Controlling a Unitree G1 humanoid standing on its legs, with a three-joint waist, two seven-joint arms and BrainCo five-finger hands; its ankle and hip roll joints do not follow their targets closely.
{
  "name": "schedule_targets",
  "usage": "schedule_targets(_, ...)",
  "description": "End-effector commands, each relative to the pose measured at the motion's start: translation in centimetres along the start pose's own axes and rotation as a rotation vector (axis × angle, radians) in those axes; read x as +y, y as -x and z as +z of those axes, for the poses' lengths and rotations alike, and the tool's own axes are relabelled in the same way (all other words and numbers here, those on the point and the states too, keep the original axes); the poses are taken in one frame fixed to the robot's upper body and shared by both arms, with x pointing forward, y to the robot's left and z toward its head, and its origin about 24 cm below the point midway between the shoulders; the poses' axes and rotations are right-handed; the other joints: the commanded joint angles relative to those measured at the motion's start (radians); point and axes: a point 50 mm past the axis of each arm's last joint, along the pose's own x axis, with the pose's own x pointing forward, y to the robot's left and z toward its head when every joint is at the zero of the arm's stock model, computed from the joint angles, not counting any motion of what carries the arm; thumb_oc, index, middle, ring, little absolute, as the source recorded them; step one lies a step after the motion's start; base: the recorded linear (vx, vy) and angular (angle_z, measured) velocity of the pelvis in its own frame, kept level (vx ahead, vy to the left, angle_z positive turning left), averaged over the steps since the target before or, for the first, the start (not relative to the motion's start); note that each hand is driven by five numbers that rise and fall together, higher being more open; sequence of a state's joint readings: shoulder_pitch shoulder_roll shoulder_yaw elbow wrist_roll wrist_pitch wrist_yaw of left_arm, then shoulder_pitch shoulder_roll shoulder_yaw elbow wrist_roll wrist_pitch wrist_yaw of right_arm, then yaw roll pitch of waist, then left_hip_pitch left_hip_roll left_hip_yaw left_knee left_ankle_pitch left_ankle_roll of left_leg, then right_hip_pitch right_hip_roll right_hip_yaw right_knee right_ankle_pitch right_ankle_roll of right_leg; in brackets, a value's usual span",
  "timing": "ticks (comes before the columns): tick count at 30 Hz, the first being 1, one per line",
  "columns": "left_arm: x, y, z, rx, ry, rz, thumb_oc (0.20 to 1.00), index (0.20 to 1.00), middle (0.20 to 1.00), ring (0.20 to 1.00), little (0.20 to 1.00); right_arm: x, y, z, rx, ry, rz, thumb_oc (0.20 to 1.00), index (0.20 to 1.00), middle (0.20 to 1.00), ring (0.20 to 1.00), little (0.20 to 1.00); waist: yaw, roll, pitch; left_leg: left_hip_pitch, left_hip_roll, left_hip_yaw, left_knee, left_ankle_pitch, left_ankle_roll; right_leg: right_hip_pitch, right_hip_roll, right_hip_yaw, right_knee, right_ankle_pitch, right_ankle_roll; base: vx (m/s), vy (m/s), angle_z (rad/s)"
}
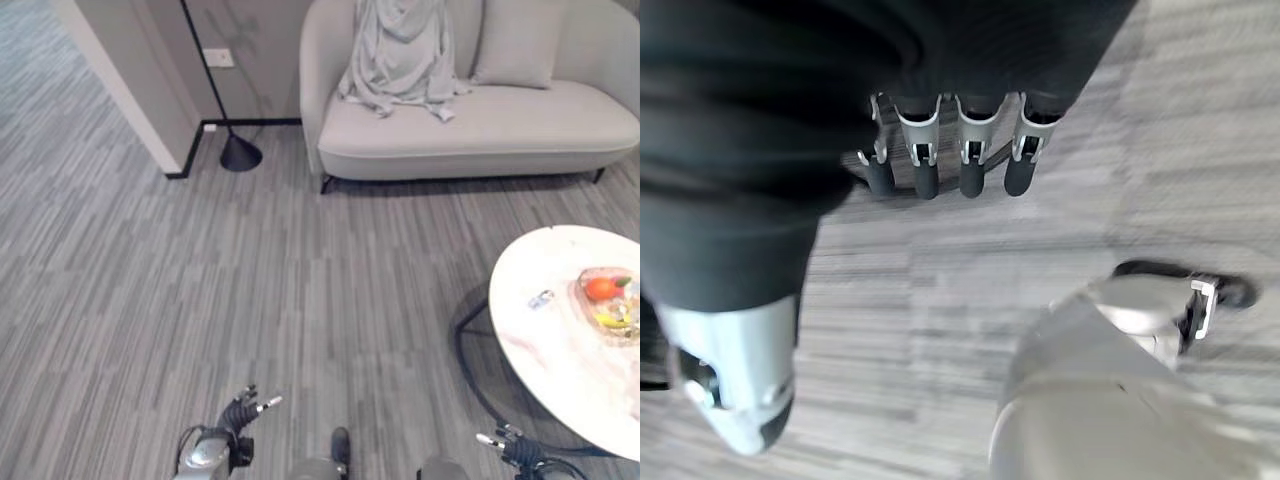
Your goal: Hang the clothes on the sofa on the clothes rack.
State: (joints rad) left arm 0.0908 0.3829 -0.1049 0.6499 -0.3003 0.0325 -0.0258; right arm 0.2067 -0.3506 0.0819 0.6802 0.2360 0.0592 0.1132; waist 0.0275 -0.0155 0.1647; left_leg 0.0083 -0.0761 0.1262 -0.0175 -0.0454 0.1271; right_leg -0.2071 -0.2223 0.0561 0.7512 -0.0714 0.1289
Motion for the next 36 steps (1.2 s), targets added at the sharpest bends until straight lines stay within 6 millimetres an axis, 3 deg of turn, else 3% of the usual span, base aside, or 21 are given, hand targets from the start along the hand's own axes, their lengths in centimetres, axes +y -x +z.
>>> schedule_targets(1,0.8,0.4,0.3,-0.035,-0.035,0.007,1.000,1.000,1.000,1.000,1.000,-0.5,-0.2,2.6,-0.099,0.019,-0.013,1.000,1.000,1.000,1.000,1.000,-0.029,0.034,0.024,-0.020,0.031,-0.029,-0.043,0.035,-0.070,0.094,0.027,-0.124,-0.203,0.162,-0.032,0.54,0.127,-0.27)
schedule_targets(3,0.7,0.3,0.5,-0.038,-0.038,0.006,1.000,1.000,1.000,1.000,1.000,-0.5,-0.3,2.7,-0.102,0.008,-0.019,1.000,1.000,1.000,1.000,1.000,-0.057,0.042,0.037,0.043,0.034,-0.038,-0.056,0.001,-0.076,0.041,0.056,-0.169,-0.308,0.093,-0.033,0.36,0.002,-0.06)
schedule_targets(5,0.5,0.3,0.4,-0.033,-0.042,0.006,1.000,1.000,1.000,1.000,1.000,-0.7,-0.2,2.7,-0.107,-0.005,-0.025,1.000,1.000,1.000,1.000,1.000,-0.080,0.042,0.043,0.085,0.027,-0.052,-0.068,-0.023,-0.084,0.016,0.082,-0.180,-0.401,0.091,-0.021,0.40,-0.052,0.28)
schedule_targets(6,0.3,0.2,0.6,-0.041,-0.054,-0.001,1.000,1.000,1.000,1.000,1.000,-0.7,-0.1,2.4,-0.102,-0.033,-0.034,1.000,1.000,1.000,1.000,1.000,-0.112,0.029,0.047,0.128,0.010,-0.067,-0.070,-0.053,-0.098,-0.014,0.122,-0.167,-0.574,0.118,0.007,0.64,-0.109,0.51)
schedule_targets(8,0.1,0.1,0.8,-0.051,-0.061,0.000,1.000,1.000,1.000,1.000,1.000,-0.8,0.0,2.0,-0.095,-0.051,-0.040,1.000,1.000,1.000,1.000,1.000,-0.129,0.028,0.052,0.168,0.008,-0.079,-0.070,-0.083,-0.109,-0.014,0.139,-0.168,-0.663,0.147,0.024,0.48,-0.095,0.70)
schedule_targets(10,0.1,0.3,0.9,-0.060,-0.066,0.004,1.000,1.000,1.000,1.000,1.000,-1.0,0.4,1.1,-0.075,-0.068,-0.055,1.000,1.000,1.000,1.000,1.000,-0.156,0.018,0.048,0.252,0.011,-0.097,-0.070,-0.143,-0.139,-0.073,0.149,-0.246,-0.831,0.212,0.062,0.50,-0.116,0.92)
schedule_targets(14,0.3,0.6,0.5,-0.060,-0.085,0.014,1.000,1.000,1.000,1.000,1.000,-1.8,1.0,0.3,-0.055,-0.052,-0.081,1.000,1.000,1.000,1.000,1.000,-0.181,0.011,0.022,0.335,0.027,-0.120,-0.070,-0.209,-0.160,-0.099,0.138,-0.353,-0.838,0.246,0.066,0.58,-0.221,0.55)
schedule_targets(17,-0.2,0.5,0.3,-0.052,-0.095,0.000,1.000,1.000,1.000,1.000,1.000,-2.4,1.4,-0.4,-0.037,-0.056,-0.095,1.000,1.000,1.000,1.000,1.000,-0.188,0.032,-0.007,0.368,0.089,-0.125,-0.068,-0.179,-0.181,-0.041,0.173,-0.311,-0.838,0.261,0.032,0.47,-0.231,0.41)
schedule_targets(20,-0.6,0.5,0.5,-0.062,-0.065,-0.017,1.000,1.000,1.000,1.000,1.000,-3.0,1.5,-0.2,-0.041,-0.056,-0.096,1.000,1.000,1.000,1.000,1.000,-0.198,0.066,-0.019,0.313,0.159,-0.130,0.111,-0.037,-0.228,0.009,0.217,-0.264,-0.821,0.232,-0.017,0.40,-0.245,0.17)
schedule_targets(21,-0.5,0.5,0.5,-0.062,-0.066,-0.017,1.000,1.000,1.000,1.000,1.000,-3.0,1.5,-0.2,-0.041,-0.056,-0.095,1.000,1.000,1.000,1.000,1.000,-0.200,0.062,-0.022,0.308,0.154,-0.134,0.110,-0.033,-0.227,0.006,0.212,-0.265,-0.821,0.233,-0.016,0.30,-0.180,-0.07)
schedule_targets(23,-0.6,0.6,0.1,-0.044,-0.046,-0.024,1.000,1.000,1.000,1.000,1.000,-3.2,1.4,0.3,-0.059,-0.065,-0.092,1.000,1.000,1.000,1.000,1.000,-0.200,0.063,-0.011,0.239,0.174,-0.130,0.309,0.114,-0.237,0.050,0.234,-0.216,-0.805,0.193,-0.059,0.40,-0.283,-0.06)
schedule_targets(24,-0.4,0.6,-0.2,-0.029,-0.046,-0.016,1.000,1.000,1.000,1.000,1.000,-3.3,1.2,1.0,-0.076,-0.067,-0.091,1.000,1.000,1.000,1.000,1.000,-0.181,0.051,0.008,0.155,0.178,-0.122,0.523,0.217,-0.232,0.107,0.251,-0.175,-0.813,0.159,-0.097,0.51,-0.421,-0.08)
schedule_targets(25,-0.3,0.7,-0.3,-0.025,-0.041,-0.008,1.000,1.000,1.000,1.000,1.000,-3.3,1.0,1.6,-0.095,-0.070,-0.090,1.000,1.000,1.000,1.000,1.000,-0.165,0.034,0.019,0.104,0.180,-0.115,0.632,0.243,-0.225,0.134,0.254,-0.145,-0.816,0.140,-0.119,0.52,-0.438,-0.19)
schedule_targets(26,-0.1,0.8,-0.7,-0.006,-0.041,-0.001,1.000,1.000,1.000,1.000,1.000,-3.5,1.0,1.7,-0.094,-0.071,-0.101,1.000,1.000,1.000,1.000,1.000,-0.148,0.016,0.026,0.062,0.181,-0.086,0.688,0.224,-0.201,0.162,0.248,-0.119,-0.820,0.127,-0.128,0.52,-0.394,-0.98)
schedule_targets(27,-0.1,1.0,-1.1,0.001,-0.026,-0.003,1.000,1.000,1.000,1.000,1.000,-4.1,0.9,2.3,-0.109,-0.074,-0.127,1.000,1.000,1.000,1.000,1.000,-0.116,-0.002,0.038,-0.030,0.182,-0.034,0.717,0.149,-0.171,0.216,0.241,-0.087,-0.824,0.098,-0.133,0.73,-0.326,-0.97)
schedule_targets(28,-0.2,1.2,-1.7,0.020,-0.016,-0.008,1.000,1.000,1.000,1.000,1.000,-4.5,1.1,2.4,-0.114,-0.079,-0.150,1.000,1.000,1.000,1.000,1.000,-0.081,-0.012,0.058,-0.154,0.161,0.004,0.579,0.067,-0.154,0.293,0.227,-0.052,-0.827,0.072,-0.121,0.61,-0.230,-0.84)
schedule_targets(29,-0.2,1.2,-1.7,0.020,-0.016,-0.008,1.000,1.000,1.000,1.000,1.000,-4.5,1.1,2.4,-0.114,-0.079,-0.150,1.000,1.000,1.000,1.000,1.000,-0.081,-0.016,0.055,-0.154,0.156,0.006,0.571,0.074,-0.153,0.289,0.223,-0.051,-0.828,0.074,-0.120,0.61,-0.051,-0.20)
schedule_targets(30,-0.3,1.3,-2.0,0.030,-0.027,-0.010,1.000,1.000,1.000,1.000,1.000,-5.0,1.3,2.4,-0.114,-0.075,-0.168,1.000,1.000,1.000,1.000,1.000,-0.068,-0.008,0.062,-0.186,0.136,0.012,0.356,0.069,-0.161,0.331,0.226,-0.050,-0.830,0.051,-0.106,0.39,0.018,-0.26)
schedule_targets(32,-0.4,1.3,-1.9,0.026,-0.034,-0.008,1.000,1.000,1.000,1.000,1.000,-5.4,1.4,2.1,-0.111,-0.072,-0.192,1.000,1.000,1.000,1.000,1.000,-0.050,0.011,0.058,-0.204,0.103,0.011,0.100,0.145,-0.180,0.374,0.249,-0.044,-0.838,0.028,-0.095,0.48,-0.010,-0.41)
schedule_targets(34,-0.5,1.2,-1.9,0.022,-0.023,-0.008,1.000,1.000,1.000,1.000,1.000,-5.4,1.4,2.1,-0.111,-0.067,-0.204,1.000,1.000,1.000,1.000,1.000,-0.034,0.024,0.056,-0.235,0.080,0.014,-0.043,0.171,-0.188,0.415,0.268,-0.028,-0.838,0.006,-0.092,0.43,-0.048,-0.38)
schedule_targets(36,-0.5,1.3,-2.2,0.032,-0.012,-0.002,1.000,1.000,1.000,1.000,1.000,-5.3,1.3,1.9,-0.099,-0.055,-0.205,1.000,1.000,1.000,1.000,1.000,-0.025,0.029,0.047,-0.291,0.081,0.044,-0.070,0.169,-0.193,0.472,0.275,0.004,-0.838,-0.031,-0.089,0.49,-0.015,-0.73)
